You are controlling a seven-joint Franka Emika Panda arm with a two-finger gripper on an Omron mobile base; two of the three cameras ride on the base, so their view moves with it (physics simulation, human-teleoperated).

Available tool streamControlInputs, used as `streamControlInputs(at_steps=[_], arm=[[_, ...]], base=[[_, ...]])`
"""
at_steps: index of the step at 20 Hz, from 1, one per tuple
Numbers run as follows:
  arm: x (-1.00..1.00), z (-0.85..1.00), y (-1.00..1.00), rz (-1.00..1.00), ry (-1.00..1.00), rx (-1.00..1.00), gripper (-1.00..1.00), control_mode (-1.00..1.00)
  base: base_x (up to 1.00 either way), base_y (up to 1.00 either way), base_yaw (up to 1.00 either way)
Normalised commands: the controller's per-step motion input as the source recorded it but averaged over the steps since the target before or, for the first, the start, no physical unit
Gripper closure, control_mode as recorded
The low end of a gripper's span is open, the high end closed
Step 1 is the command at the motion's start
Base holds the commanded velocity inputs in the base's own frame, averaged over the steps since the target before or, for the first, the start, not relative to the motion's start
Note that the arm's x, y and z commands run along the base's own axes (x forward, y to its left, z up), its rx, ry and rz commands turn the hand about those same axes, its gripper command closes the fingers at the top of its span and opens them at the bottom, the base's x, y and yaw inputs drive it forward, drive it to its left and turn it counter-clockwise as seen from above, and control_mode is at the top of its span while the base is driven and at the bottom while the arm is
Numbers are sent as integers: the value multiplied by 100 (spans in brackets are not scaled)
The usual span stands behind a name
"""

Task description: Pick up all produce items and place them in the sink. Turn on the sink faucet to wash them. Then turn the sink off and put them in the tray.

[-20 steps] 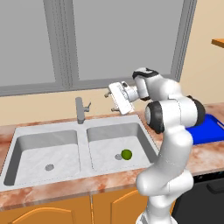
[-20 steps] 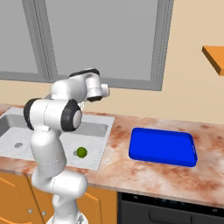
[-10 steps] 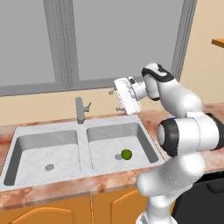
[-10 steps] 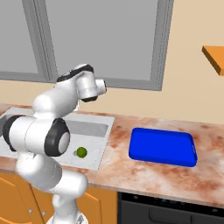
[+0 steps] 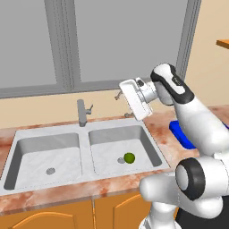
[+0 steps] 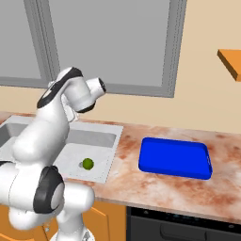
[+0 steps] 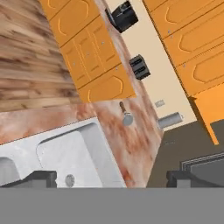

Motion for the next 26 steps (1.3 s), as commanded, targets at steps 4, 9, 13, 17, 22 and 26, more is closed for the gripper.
streamControlInputs(at_steps=[4, 9, 13, 17, 22, 26], arm=[[-36, 32, -6, 1, -19, -29, -100, -100], [-8, 3, -19, 6, -13, -24, -100, -100], [-1, 0, -25, 1, -7, -18, -100, -100], [-2, -2, -3, -31, 0, -6, -100, -100], [-18, -11, 0, -45, 0, 0, -100, -100], [-31, -22, 0, -51, 2, 0, -100, -100]], base=[[0, 0, 0], [0, 0, 0], [0, 0, 0], [0, 0, 0], [0, 0, 0], [0, 0, 0]])
